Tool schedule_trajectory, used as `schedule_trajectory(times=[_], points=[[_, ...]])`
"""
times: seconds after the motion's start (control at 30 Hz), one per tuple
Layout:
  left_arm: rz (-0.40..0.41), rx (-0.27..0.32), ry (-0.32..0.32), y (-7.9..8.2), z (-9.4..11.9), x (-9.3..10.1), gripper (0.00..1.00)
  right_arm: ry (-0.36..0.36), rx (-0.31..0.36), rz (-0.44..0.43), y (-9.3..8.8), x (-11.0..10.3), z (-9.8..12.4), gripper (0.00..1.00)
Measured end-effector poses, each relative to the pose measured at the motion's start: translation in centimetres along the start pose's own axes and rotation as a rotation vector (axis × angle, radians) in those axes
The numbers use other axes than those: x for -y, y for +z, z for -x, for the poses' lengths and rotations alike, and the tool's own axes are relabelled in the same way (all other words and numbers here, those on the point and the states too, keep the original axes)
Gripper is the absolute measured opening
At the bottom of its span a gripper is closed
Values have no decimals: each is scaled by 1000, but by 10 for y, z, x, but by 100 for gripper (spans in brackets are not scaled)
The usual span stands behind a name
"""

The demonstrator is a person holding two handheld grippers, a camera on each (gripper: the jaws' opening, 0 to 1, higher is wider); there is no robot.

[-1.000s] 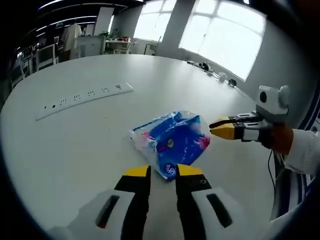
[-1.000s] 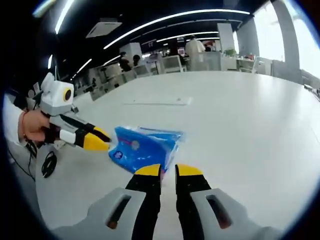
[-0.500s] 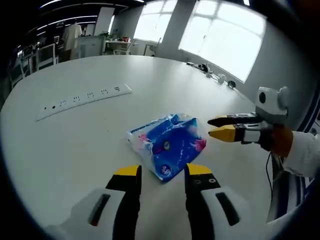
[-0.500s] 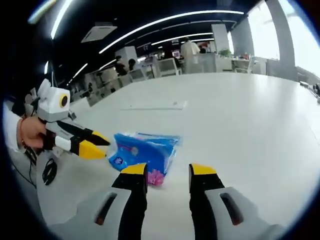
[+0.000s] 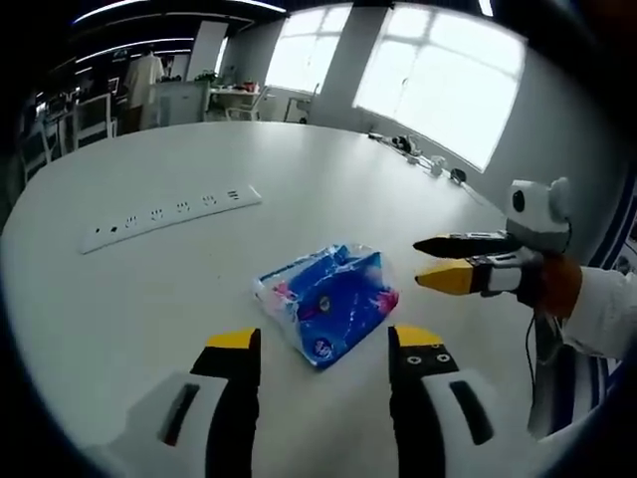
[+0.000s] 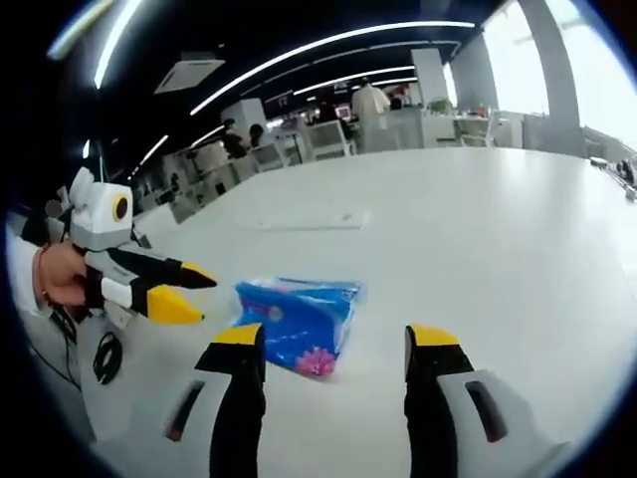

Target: Arrange the tabletop items into an orderly group along one side of the table until the central work area is clear of visible clutter.

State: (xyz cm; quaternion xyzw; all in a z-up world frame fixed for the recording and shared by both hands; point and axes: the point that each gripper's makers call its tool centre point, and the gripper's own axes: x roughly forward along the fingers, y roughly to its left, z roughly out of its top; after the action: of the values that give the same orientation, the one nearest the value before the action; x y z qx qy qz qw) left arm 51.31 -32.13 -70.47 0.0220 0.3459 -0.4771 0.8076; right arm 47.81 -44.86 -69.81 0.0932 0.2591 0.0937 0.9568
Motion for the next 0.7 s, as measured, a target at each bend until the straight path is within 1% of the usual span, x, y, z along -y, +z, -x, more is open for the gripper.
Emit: schedule_trajectory(times=[0.2,0.27,0.43,0.53,0.57,0.7], points=[[-4,15,-6,6,7,4,63,1,12,-13,5,-5,6,59],[-13,18,-5,8,11,5,65,5,25,-19,9,-9,10,59],[-13,48,-6,17,24,7,73,9,50,-27,19,-16,18,59],[-24,59,-6,22,32,7,74,15,55,-20,24,-23,24,59],[-33,72,-5,24,36,7,74,17,60,-17,26,-25,26,60],[-34,88,3,27,51,5,77,26,76,-3,34,-34,33,61]])
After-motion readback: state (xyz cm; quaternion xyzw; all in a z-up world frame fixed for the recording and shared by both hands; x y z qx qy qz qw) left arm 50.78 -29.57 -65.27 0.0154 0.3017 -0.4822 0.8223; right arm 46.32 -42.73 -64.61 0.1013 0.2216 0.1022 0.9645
